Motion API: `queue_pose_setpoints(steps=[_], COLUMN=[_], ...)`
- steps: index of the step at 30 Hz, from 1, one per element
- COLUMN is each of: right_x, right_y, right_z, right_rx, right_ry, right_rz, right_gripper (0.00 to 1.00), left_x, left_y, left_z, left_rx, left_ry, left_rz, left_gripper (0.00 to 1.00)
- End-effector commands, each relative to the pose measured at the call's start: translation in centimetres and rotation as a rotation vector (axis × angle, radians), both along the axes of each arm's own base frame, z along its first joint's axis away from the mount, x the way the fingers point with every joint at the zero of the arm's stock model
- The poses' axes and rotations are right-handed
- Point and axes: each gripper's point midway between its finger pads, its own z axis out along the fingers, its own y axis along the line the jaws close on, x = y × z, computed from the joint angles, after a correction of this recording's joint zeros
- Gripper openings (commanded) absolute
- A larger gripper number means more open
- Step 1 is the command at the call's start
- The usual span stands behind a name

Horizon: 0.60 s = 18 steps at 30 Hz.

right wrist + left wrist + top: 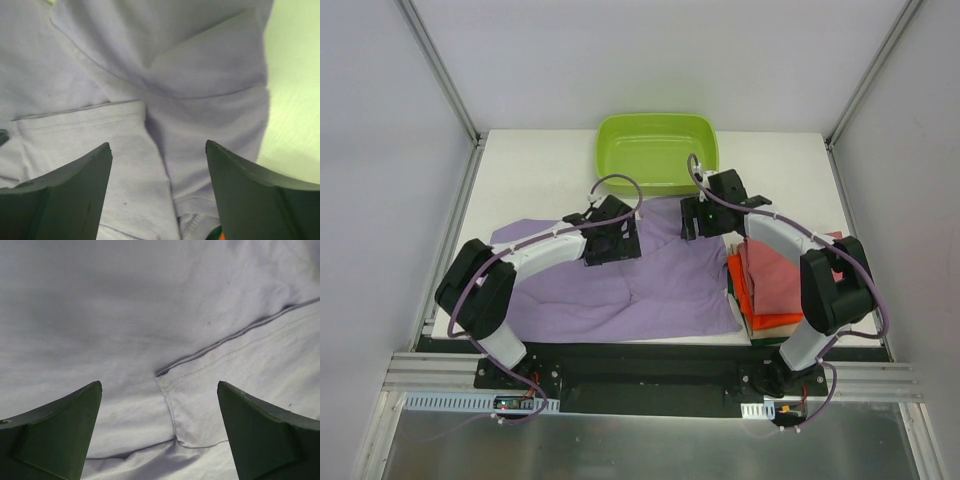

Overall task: Fold and stack the t-shirts
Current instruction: Fold the flattened tshirt in 1/3 of the way, then grap the side of the flattened tshirt furthest away from the robot with both arms

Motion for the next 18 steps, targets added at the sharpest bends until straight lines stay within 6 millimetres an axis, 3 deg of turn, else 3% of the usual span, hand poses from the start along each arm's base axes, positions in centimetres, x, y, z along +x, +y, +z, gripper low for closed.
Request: queue_pose_setpoints(steps=[1, 2, 6, 11, 15, 18], right_x=[2.6, 3.2, 5.7, 9.3, 11.2, 12.3], right_y=[-1.0, -1.1, -0.6, -0.3, -1.2, -1.2], right_z=[4.7, 5.2, 5.8, 4.7, 3.4, 2.6], right_rx=[-0.033, -0.028, 0.055, 0.137, 0.169, 0.195], right_ry=[-0.155, -0.184, -0.252, -0.28, -0.262, -0.272], right_rz=[-0.068, -0.085, -0.163, -0.231, -0.284, -0.307], right_gripper=[0.9, 0.99, 0.96, 0.96, 0.96, 0.97], left_x=[2.6, 3.0, 4.8, 6.4, 7.4, 8.6], left_y=[4.3, 5.5, 12.2, 20.9, 25.1, 27.1], left_z=[4.9, 5.4, 5.9, 5.2, 4.6, 3.9], left_rx=[0.072, 0.067, 0.069, 0.084, 0.045, 0.014], left_ry=[-0.141, -0.144, -0.143, -0.096, -0.055, -0.019], left_rz=[0.111, 0.136, 0.287, 0.518, 0.614, 0.65], left_gripper=[0.99, 0.99, 0.99, 0.99, 0.99, 0.95])
